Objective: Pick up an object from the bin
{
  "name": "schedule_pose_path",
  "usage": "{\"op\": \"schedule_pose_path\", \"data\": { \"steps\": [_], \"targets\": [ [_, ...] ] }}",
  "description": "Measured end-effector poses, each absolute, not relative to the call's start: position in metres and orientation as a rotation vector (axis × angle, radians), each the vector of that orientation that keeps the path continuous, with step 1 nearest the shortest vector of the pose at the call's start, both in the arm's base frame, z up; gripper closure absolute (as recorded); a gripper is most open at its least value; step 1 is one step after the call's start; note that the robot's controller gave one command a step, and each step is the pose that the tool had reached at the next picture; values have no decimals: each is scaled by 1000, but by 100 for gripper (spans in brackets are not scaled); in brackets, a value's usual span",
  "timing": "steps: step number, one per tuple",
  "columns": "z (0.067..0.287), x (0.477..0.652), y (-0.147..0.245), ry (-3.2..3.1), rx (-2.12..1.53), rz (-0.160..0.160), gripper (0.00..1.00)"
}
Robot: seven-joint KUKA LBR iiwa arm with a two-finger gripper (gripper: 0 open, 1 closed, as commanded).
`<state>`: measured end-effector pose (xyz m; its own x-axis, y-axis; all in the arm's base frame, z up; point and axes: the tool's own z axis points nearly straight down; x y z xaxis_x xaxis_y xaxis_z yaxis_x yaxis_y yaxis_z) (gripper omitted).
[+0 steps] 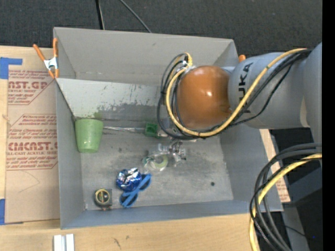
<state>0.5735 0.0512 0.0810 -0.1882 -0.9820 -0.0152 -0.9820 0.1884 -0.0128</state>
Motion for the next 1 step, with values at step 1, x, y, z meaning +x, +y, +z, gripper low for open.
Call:
{"op": "schedule_pose_path", "data": {
  "steps": [1],
  "targets": [
    [244, 575, 34, 2282, -2147, -6, 100]
  ]
}}
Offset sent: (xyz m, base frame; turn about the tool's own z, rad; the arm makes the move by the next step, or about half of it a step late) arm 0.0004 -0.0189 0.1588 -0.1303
